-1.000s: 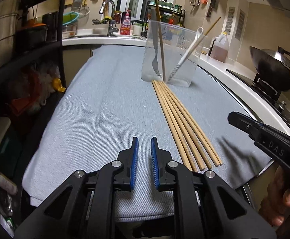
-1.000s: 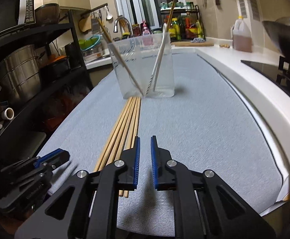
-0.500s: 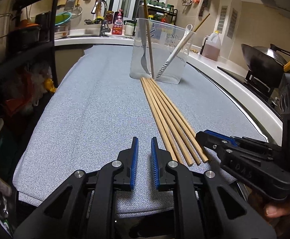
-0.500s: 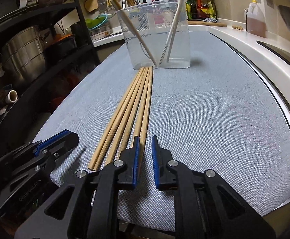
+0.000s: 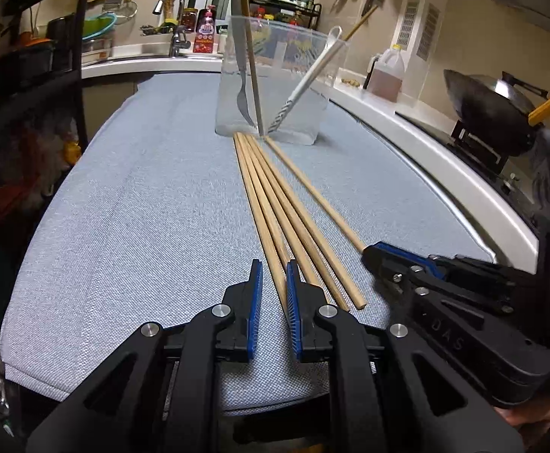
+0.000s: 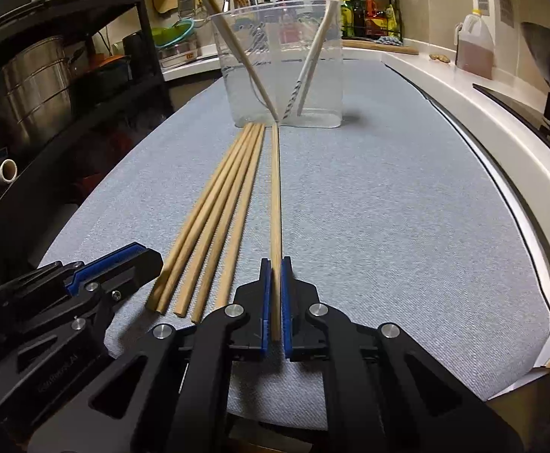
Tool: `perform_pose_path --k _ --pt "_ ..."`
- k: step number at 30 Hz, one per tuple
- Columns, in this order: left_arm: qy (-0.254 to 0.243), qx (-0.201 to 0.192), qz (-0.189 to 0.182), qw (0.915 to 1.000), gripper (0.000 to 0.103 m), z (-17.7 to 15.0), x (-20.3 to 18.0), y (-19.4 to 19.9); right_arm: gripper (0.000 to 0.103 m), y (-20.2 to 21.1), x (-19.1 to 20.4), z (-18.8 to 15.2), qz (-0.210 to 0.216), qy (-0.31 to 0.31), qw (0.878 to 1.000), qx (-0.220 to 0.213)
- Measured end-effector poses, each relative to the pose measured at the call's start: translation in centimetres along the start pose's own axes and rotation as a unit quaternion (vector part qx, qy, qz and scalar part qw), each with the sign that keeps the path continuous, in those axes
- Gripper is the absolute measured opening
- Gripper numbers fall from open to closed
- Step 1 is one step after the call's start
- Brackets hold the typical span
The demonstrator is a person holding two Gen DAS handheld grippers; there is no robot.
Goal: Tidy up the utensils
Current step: 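Close the right tool on a wooden chopstick while the left tool closes on another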
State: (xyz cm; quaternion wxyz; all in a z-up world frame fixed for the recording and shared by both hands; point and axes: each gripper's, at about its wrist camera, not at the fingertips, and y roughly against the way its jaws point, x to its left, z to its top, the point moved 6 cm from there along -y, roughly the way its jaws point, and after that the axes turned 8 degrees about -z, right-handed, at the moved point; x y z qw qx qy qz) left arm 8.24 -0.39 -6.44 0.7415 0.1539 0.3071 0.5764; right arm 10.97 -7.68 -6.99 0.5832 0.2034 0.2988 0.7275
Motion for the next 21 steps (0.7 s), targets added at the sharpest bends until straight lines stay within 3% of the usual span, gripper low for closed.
perform_pose_path --k 3,9,15,21 --pt "-0.011 0.008 0.007 0.9999 0.014 -0.2 -0.4 -0.3 0.005 0.3 -0.8 -0.2 -0.016 0.0 1.0 -0.003" --pt "-0.011 -0.003 0.056 0.9984 0.013 -0.4 1.5 0.9 0.007 0.6 -2.5 -0.6 -0.044 -0.016 0.999 -0.009" --pt "-0.034 -0.016 0.059 0.9975 0.013 -0.6 1.2 1.0 0.019 0.7 -2.0 -0.8 -0.047 -0.007 0.999 -0.017" --pt "-0.057 -0.024 0.064 0.9961 0.013 -0.5 0.6 0.5 0.019 0.7 -1.7 -0.9 -0.054 0.001 0.998 -0.027"
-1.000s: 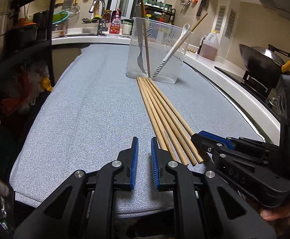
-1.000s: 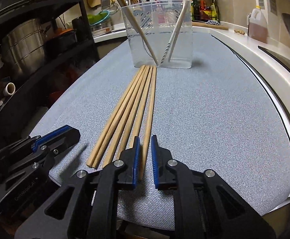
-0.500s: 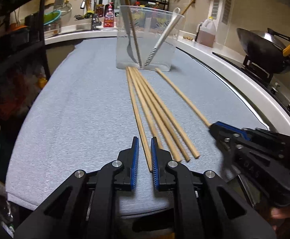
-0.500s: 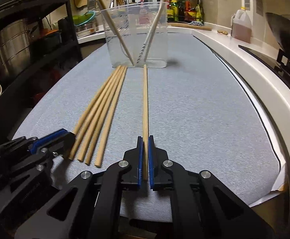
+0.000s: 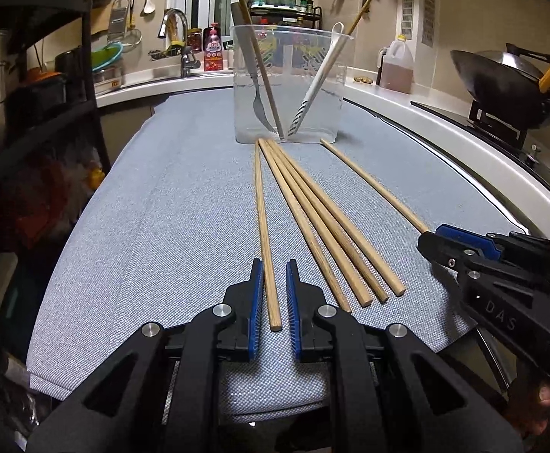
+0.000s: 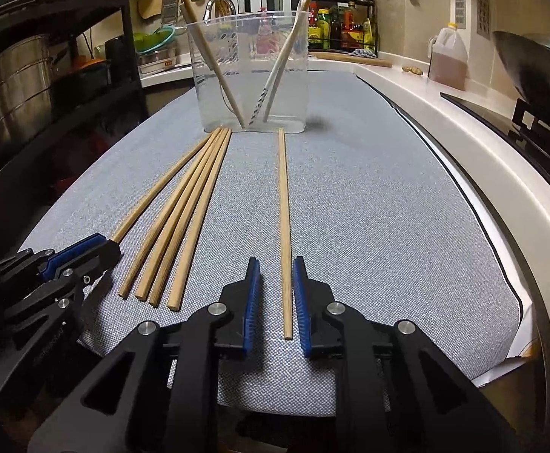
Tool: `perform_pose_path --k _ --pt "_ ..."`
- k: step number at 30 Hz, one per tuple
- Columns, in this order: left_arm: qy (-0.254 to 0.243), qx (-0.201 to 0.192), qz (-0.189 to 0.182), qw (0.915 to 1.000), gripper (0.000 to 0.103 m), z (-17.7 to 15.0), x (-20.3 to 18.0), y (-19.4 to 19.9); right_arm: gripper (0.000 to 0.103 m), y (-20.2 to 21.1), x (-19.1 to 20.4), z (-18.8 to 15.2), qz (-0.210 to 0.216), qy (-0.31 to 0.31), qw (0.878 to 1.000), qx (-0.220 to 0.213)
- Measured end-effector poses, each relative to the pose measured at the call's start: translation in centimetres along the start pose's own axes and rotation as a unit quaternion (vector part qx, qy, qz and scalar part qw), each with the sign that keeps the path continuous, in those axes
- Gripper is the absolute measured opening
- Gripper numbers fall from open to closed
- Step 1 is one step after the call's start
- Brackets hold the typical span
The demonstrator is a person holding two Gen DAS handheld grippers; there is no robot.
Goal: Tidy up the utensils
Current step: 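Close the right tool on a wooden chopstick while the left tool closes on another, then lift both held chopsticks off the cloth and tilt them upright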
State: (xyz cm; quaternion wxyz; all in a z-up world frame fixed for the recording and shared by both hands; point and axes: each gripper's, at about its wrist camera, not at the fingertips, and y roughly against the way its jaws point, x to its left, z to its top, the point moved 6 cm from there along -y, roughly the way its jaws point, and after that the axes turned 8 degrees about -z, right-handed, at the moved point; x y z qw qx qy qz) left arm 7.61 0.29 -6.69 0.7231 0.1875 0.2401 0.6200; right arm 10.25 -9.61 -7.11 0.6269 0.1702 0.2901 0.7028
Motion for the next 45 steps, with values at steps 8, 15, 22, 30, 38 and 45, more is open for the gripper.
perform_pose_path --k 8,15,22,30,38,45 --pt "0.002 -0.014 0.009 0.9999 0.007 -0.2 0.9 0.6 0.005 0.1 -0.5 0.0 -0.018 -0.003 1.0 -0.008" --pt "0.004 -0.023 0.01 0.9997 0.007 -0.5 1.1 1.0 0.007 0.0 -1.5 0.0 -0.034 -0.023 0.999 -0.004" --pt "0.002 -0.029 0.011 0.9995 0.007 -0.2 0.9 0.4 0.007 0.0 -1.4 -0.1 -0.033 -0.02 0.999 -0.008" --pt "-0.007 -0.036 0.014 0.9992 0.007 -0.2 0.5 0.2 0.007 0.0 -1.3 -0.2 -0.034 -0.015 0.999 -0.013" --pt "-0.012 -0.037 0.016 0.9991 0.007 -0.1 0.6 0.3 0.007 -0.1 -1.2 -0.2 -0.035 -0.012 0.999 -0.016" --pt "-0.014 -0.038 0.018 0.999 0.007 0.0 0.5 0.3 0.007 -0.1 -1.2 -0.1 -0.034 -0.011 0.999 -0.017"
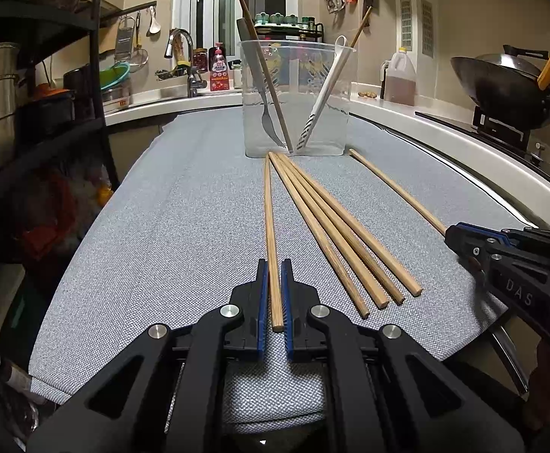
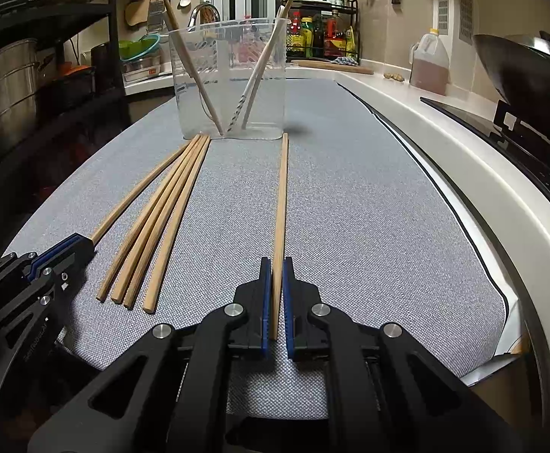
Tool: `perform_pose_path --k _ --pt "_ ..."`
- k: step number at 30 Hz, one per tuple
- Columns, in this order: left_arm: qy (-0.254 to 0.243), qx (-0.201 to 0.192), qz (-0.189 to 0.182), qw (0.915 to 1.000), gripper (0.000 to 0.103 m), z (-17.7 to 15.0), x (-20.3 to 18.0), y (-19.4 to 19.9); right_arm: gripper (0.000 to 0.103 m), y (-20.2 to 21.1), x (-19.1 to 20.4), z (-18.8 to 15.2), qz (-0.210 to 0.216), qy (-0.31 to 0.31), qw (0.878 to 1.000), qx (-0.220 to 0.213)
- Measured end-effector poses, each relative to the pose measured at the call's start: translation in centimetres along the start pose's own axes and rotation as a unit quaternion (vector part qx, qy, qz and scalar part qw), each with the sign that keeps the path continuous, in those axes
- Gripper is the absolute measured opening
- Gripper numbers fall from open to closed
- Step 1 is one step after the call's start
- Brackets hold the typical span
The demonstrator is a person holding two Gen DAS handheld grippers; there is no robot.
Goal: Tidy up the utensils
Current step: 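Lift both held chopsticks off the cloth and tilt them upright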
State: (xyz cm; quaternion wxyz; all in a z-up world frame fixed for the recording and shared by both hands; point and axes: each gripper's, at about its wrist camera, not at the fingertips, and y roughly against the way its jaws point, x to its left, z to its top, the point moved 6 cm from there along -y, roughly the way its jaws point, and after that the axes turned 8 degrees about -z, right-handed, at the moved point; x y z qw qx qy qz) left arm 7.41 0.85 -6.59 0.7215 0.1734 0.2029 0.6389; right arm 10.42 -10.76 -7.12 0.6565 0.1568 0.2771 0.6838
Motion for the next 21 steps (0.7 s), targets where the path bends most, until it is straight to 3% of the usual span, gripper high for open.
perform_pose_path --k 21 --pt "0.003 0.005 -0.004 1.0 0.007 0.1 -0.07 0.28 0.005 0.24 0.05 0.25 0.008 -0.003 1.0 0.0"
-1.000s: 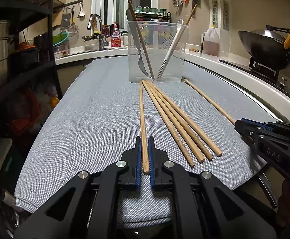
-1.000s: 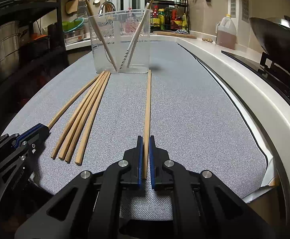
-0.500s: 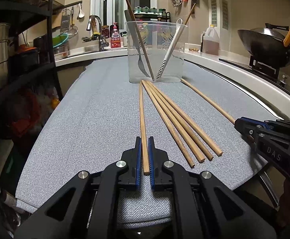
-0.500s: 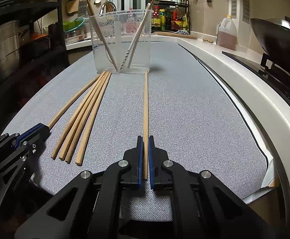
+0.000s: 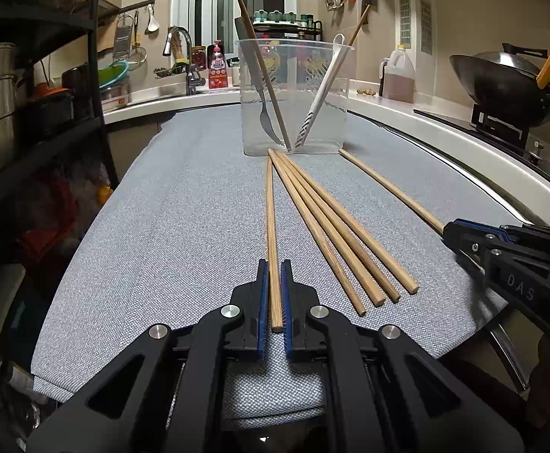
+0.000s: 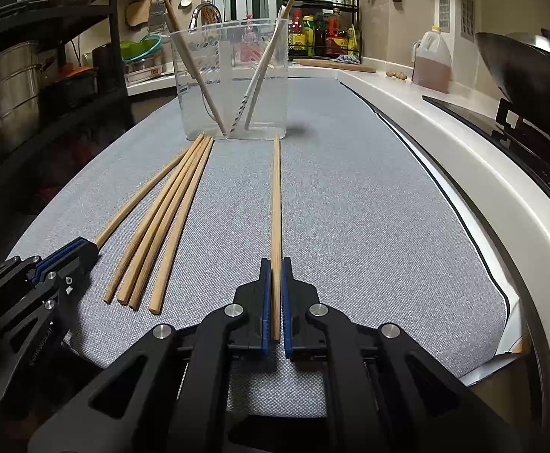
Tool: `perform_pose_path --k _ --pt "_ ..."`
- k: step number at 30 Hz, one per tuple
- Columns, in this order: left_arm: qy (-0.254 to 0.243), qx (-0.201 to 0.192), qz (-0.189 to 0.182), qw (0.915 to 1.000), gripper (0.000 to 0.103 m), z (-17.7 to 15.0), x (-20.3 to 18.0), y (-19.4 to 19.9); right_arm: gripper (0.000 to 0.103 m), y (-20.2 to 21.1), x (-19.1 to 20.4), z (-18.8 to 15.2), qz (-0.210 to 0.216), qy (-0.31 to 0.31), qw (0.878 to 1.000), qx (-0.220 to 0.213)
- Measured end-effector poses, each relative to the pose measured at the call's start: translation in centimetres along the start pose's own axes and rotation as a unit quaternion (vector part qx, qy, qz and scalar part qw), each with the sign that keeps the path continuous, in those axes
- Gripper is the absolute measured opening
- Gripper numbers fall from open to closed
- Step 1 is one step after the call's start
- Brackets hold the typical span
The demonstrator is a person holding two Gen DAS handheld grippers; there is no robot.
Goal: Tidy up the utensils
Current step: 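Lift both held chopsticks off the cloth and tilt them upright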
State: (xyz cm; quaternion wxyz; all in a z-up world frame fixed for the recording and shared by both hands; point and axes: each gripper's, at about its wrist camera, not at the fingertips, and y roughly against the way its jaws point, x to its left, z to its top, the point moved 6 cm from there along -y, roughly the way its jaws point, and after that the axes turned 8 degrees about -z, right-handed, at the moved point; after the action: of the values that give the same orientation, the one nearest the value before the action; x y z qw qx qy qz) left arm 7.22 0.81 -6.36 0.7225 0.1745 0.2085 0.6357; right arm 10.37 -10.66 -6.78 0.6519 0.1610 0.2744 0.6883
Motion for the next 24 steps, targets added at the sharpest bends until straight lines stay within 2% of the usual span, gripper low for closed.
perform_pose_path --k 17,24 --pt "-0.009 -0.066 -0.011 0.9977 0.006 4.0 -0.6 4.9 0.005 7.0 -0.4 5.1 0.005 -0.002 0.996 -0.093" --pt "-0.006 -0.092 -0.017 0.9956 0.006 7.1 0.2 6.5 0.005 8.8 -0.8 7.9 0.011 -0.007 0.993 -0.119"
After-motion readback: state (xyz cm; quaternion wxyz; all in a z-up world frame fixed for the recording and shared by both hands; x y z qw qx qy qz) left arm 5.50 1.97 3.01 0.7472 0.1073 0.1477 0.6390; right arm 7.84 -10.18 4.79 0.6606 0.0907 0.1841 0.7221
